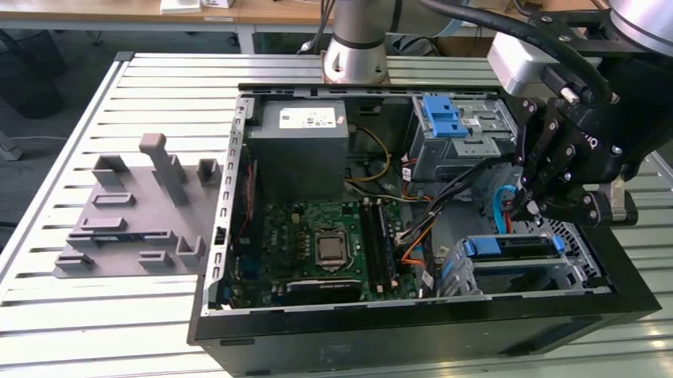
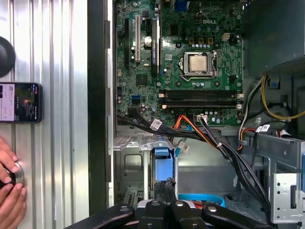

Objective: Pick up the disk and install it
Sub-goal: 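Insert the first disk wire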

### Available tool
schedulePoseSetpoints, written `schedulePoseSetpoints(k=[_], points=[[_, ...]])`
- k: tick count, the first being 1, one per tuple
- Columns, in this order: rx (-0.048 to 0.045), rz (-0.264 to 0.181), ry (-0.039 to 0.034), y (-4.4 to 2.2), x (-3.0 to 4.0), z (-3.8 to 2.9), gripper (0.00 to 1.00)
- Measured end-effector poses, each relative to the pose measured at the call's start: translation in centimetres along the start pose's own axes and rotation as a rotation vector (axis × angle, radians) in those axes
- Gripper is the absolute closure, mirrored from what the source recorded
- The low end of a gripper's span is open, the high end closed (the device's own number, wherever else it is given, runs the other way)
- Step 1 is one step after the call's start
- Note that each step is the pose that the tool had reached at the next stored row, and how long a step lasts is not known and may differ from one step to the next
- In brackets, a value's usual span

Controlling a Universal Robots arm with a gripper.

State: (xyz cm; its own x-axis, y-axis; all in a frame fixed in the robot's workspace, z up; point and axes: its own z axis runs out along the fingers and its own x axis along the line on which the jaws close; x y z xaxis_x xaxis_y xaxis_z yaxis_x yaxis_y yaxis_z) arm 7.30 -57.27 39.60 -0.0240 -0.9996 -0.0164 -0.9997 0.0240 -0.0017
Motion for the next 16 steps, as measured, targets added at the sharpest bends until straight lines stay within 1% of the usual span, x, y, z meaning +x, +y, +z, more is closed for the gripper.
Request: schedulePoseSetpoints(k=[1, 2, 9, 14, 16], points=[[0.0001, 0.0, 0.0001, -0.14, -0.02, 0.01, 0.89], [0.0, 0.0, 0.0001, -0.43, -0.08, 0.03, 0.89], [0.0, 0.0, 0.0002, -3.33, -0.61, 0.34, 0.89], [0.0001, 0.0, 0.0002, -4.53, -1.23, 0.59, 0.89], [0.0004, 0.0, 0.0, -4.56, -1.28, 0.63, 0.89]])
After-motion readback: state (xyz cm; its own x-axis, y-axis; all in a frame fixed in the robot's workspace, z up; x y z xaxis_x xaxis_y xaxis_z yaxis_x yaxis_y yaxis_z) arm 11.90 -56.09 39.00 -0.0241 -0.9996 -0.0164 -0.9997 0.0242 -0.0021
